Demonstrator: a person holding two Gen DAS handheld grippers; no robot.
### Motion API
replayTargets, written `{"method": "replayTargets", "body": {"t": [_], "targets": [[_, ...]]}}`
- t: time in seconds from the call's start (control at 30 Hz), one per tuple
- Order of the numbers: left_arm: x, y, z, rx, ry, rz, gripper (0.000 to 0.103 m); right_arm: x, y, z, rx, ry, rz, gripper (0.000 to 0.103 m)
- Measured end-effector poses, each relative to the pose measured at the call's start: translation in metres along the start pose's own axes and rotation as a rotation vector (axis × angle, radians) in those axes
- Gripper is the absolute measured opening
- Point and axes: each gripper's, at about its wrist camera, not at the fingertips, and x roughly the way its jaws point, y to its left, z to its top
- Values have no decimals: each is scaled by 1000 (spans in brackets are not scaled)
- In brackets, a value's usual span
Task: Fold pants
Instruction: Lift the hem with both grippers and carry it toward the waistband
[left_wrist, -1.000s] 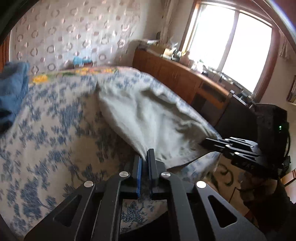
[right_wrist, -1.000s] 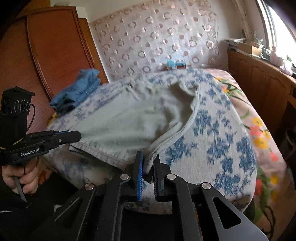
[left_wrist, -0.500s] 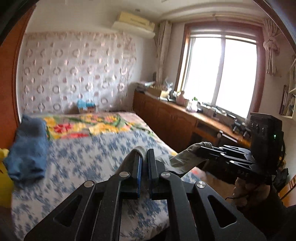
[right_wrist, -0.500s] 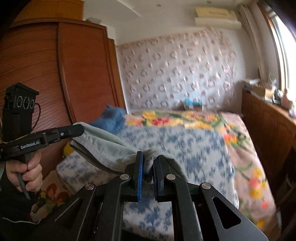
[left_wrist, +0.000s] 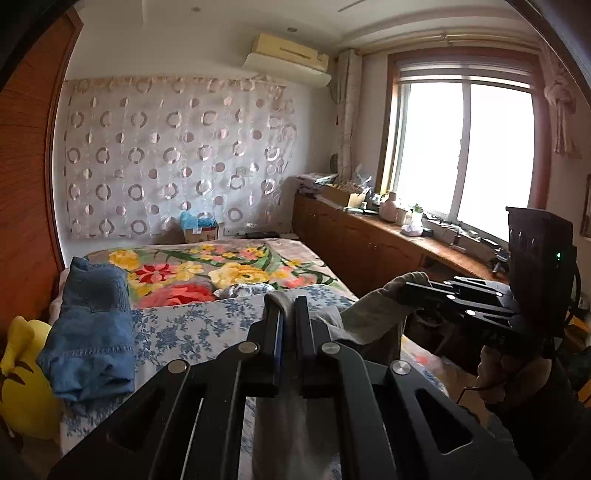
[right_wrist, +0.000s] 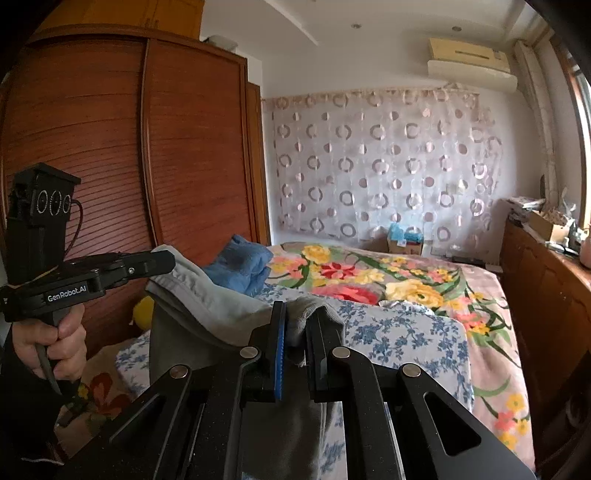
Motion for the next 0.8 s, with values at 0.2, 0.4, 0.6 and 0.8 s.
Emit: {"method": "replayTargets", "body": {"t": [0.2,0.4,0.6,0.8], "targets": [[39,37,44,8,-16,28,6,42,-10,51,-29,6,-47,9],[62,53,64,53,-37,31,6,85,-18,93,-52,-36,-110,9],[79,70,19,-2,65,33,6,128,-6,57,-28,93,-76,9],[59,60,-7,-23,87,33,6,129,15,55,-31,145,-58,9]]}}
